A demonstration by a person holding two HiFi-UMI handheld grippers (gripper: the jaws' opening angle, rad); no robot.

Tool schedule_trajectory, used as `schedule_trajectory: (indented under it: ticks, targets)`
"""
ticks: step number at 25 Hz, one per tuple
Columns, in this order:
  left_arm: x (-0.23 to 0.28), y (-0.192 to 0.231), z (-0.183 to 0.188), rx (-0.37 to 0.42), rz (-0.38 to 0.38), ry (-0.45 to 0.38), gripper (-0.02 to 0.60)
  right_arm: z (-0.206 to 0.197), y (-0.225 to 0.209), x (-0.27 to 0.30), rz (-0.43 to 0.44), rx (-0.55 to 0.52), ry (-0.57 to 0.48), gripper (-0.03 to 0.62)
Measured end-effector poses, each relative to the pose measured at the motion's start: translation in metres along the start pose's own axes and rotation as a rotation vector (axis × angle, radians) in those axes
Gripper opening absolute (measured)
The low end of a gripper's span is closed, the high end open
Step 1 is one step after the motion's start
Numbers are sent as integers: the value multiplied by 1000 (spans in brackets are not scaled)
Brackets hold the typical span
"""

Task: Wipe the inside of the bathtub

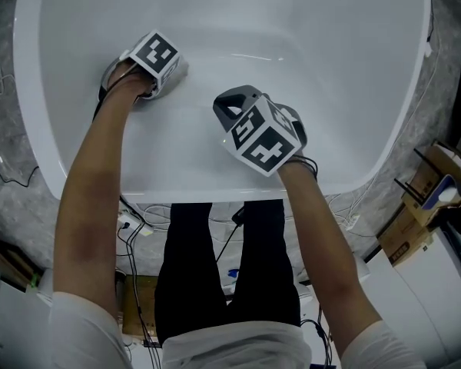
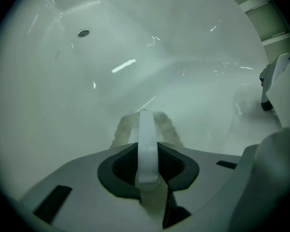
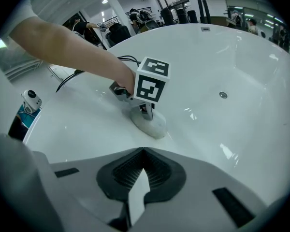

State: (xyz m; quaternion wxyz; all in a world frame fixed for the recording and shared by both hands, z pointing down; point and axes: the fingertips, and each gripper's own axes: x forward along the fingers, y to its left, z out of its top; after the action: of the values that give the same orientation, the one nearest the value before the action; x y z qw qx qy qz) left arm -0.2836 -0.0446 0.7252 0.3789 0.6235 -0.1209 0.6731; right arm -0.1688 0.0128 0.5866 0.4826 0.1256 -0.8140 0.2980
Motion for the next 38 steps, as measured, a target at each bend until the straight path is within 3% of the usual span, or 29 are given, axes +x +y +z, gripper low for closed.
schedule_trajectory:
  ticks: [12,23,31,38]
  targets:
    - [31,19,15,26,33,48,98,-13,-15,8,-12,7,-10,20]
    - [50,34,30,16,74,32,98,-15,-28,9,-12,-7,-43,20]
    - [55,9,47,66,76,33,97,-38,-37,-6,-34,8,-56,20]
    - [64,-33,84,58,43,22,98,-81,-64,-32,-53,39,-70,19]
